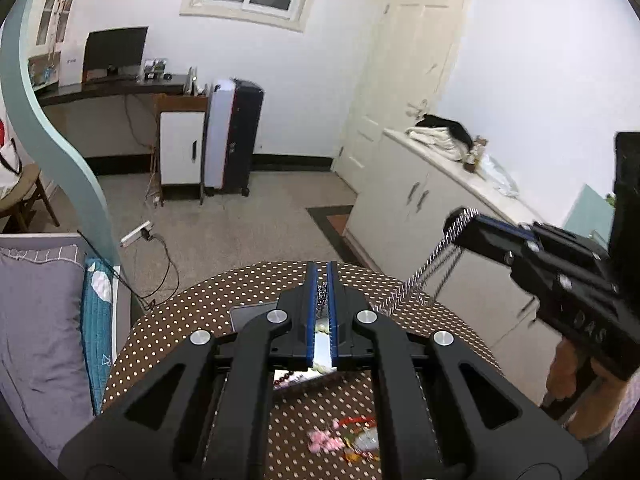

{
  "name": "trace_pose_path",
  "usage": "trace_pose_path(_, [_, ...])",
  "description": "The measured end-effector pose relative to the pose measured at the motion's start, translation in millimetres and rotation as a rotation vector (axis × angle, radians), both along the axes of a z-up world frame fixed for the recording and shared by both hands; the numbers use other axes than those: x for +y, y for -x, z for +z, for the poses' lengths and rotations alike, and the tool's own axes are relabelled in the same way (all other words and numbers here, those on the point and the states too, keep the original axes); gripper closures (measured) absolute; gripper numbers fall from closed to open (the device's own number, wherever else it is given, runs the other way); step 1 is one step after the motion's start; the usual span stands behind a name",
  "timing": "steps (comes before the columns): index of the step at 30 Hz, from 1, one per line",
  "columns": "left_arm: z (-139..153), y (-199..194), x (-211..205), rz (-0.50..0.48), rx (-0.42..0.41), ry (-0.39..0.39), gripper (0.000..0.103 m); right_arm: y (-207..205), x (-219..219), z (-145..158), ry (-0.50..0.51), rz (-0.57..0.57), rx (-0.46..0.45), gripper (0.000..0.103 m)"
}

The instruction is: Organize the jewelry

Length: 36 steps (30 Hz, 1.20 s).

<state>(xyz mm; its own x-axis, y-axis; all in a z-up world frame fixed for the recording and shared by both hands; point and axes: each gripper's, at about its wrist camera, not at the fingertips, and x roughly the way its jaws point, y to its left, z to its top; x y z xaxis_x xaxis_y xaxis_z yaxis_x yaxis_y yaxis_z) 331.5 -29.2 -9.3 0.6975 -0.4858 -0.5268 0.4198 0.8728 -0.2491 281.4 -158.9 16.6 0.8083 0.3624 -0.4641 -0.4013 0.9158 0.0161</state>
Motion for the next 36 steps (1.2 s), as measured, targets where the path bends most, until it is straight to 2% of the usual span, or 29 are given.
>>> trace_pose_path(5, [-34.7,-30.0,-13.3,-0.01,0.089,-0.055,0.098,-24.6,-2.3,-39.5,0.01,-0.013,0.097,0.099])
trace_pose_path(12, [-84.3,-43.1,-23.2,-0.052,0.207,-0.14,0.097,-36.6,-2.9,-89.8,0.045,-0.02,0.239,0.099])
trace_pose_path(15, [-92.8,-40.9,-26.5,-0.062,0.222,-0.175,0.097,-35.6,-3.5,-98.7,0.051,-0.028,0.267,0.096])
trace_pose_path(17, [-96.4,-36.9,-26.4,-0.074,0.233,-0.192,0.097,-32.7,-6.3,-102.2,0.052,-0.037,0.29,0.088])
trace_pose_path(19, [-96.0,-31.3,-25.3,-0.072,0.229,-0.204,0.097,-28.6,-9.2,-101.0,0.05,-0.045,0.285,0.082])
trace_pose_path(24, [-94.3,-7.3,-20.5,-0.079,0.197,-0.232,0.096,-3.8,-16.8,-91.9,0.039,-0.053,0.255,0.073])
trace_pose_path(25, [-93.8,-0.4,-18.7,-0.074,0.178,-0.236,0.092,4.4,-18.7,-91.0,0.037,-0.053,0.248,0.071])
trace_pose_path(26, [-94.7,4.8,-16.1,-0.075,0.179,-0.237,0.073,12.0,-20.0,-91.5,0.038,-0.05,0.244,0.071])
trace_pose_path(27, [-93.8,11.9,-11.8,-0.065,0.164,-0.228,0.044,20.0,-21.3,-93.0,0.04,-0.05,0.241,0.07])
trace_pose_path(28, [-92.1,17.0,-8.9,-0.041,0.152,-0.227,0.036,24.9,-22.1,-94.4,0.043,-0.052,0.239,0.07])
trace_pose_path(30, [-87.4,34.1,-5.1,-0.031,0.102,-0.224,0.036,36.8,-23.9,-99.7,0.051,-0.053,0.237,0.07])
trace_pose_path(36, [-78.3,68.9,3.4,-0.017,0.021,-0.194,0.036,64.3,-31.6,-117.4,0.039,-0.055,0.258,0.069])
